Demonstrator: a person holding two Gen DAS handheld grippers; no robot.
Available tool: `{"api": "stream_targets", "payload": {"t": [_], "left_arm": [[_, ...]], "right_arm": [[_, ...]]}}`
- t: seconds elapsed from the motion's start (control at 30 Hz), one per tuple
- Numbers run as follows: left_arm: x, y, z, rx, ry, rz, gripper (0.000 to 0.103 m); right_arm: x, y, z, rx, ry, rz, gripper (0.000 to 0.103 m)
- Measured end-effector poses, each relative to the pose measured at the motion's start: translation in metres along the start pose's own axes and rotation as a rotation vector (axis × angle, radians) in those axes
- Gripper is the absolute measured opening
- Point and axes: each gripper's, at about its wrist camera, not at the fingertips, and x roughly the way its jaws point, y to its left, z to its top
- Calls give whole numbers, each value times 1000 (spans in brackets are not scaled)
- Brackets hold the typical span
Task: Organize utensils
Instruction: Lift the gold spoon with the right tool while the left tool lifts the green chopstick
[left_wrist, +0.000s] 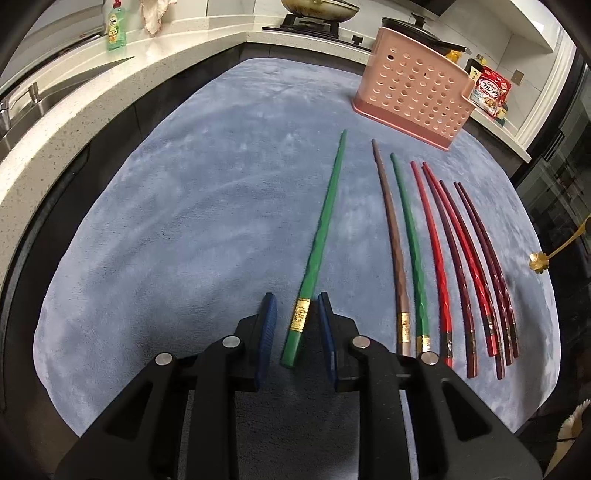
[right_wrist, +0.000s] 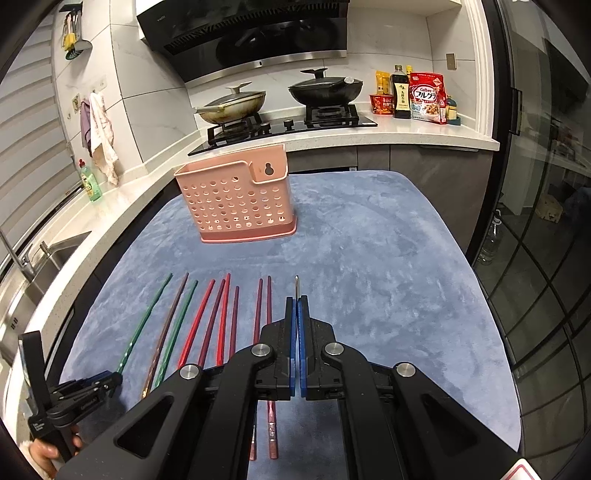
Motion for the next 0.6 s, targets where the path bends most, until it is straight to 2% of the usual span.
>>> {"api": "stream_targets", "payload": {"t": [0.07, 0.13, 0.37, 0.5, 0.6], "left_arm": [[1, -2, -2, 7, -2, 7, 21], [0, -4, -3, 19, -3, 12, 11], [-11, -10, -3, 18, 10, -4, 8], [-43, -13, 10, 15, -50, -20, 8], [-77, -15, 37, 19, -131, -18, 7]], "right_arm": [[-1, 1, 0, -3, -2, 1, 2], [-1, 2, 0, -4, -1, 2, 2], [-5, 3, 0, -6, -9, 4, 2], [-13, 3, 8, -15, -33, 4, 2], [-16, 3, 20, -24, -50, 17, 2]]}}
